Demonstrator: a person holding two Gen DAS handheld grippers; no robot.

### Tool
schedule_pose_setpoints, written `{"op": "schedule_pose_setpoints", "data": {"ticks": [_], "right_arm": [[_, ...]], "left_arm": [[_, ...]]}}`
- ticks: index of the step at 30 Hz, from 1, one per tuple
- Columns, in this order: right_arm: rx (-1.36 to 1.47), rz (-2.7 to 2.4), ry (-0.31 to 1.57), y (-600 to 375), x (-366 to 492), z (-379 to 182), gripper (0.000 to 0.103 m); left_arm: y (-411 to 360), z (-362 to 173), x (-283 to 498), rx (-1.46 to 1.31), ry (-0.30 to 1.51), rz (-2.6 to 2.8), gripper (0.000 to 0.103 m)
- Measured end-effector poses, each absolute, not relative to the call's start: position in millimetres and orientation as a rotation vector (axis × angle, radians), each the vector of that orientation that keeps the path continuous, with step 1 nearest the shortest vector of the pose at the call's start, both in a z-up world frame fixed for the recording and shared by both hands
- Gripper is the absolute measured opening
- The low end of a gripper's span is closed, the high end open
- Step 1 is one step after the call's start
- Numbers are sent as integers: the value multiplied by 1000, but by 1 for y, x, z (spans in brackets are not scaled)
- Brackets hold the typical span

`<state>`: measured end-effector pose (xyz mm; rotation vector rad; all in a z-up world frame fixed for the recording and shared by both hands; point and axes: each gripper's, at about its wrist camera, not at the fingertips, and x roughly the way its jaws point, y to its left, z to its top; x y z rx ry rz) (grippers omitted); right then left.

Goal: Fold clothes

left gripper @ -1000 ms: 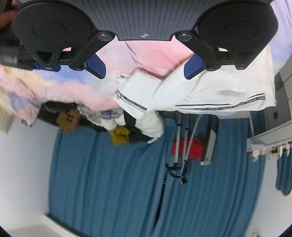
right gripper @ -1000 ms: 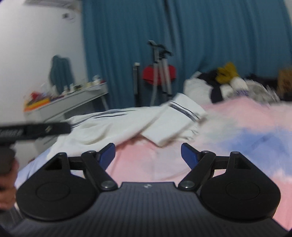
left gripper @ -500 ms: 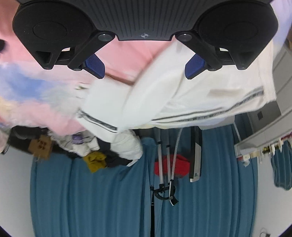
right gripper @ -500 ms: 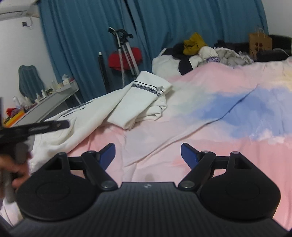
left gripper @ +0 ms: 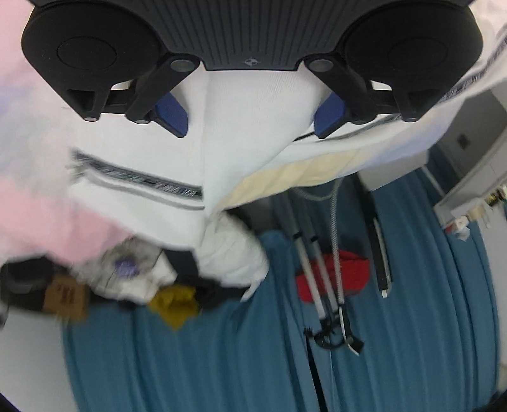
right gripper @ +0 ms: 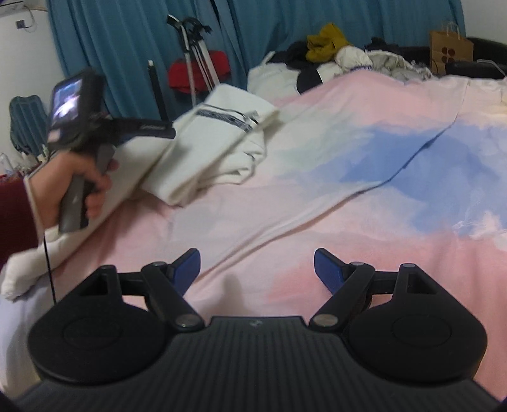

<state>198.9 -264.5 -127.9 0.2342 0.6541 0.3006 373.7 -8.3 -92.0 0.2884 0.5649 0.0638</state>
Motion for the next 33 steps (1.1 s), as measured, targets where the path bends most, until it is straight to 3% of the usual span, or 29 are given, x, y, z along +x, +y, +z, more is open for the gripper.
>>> {"op": "schedule_pose_setpoints", "data": {"ticks": [2,5,6,9,22,27,33], "right_arm": [[258,294,673,-270,209,-137,81],[303,298,674,-277,217,-147,80],[315,302,666,-279,218,-150,81],[331,312,651,-282,221,-153,81],[348,327,529,-293,183,-112,81],[343,318,478,-300,160,-91,81],[387,312,475,-308,143,-81,81]], "left_arm": [[-12,-99,397,290,579,78,81],[-13,-102,415,253,583,105,47],[-14,-101,417,255,585,129,30],[-17,-95,406,278,574,98,15],[-57,19,212,304,431,-132,12],[-57,12,105,307,465,-230,12],[-44,-45,36,301,707,-254,12]]}}
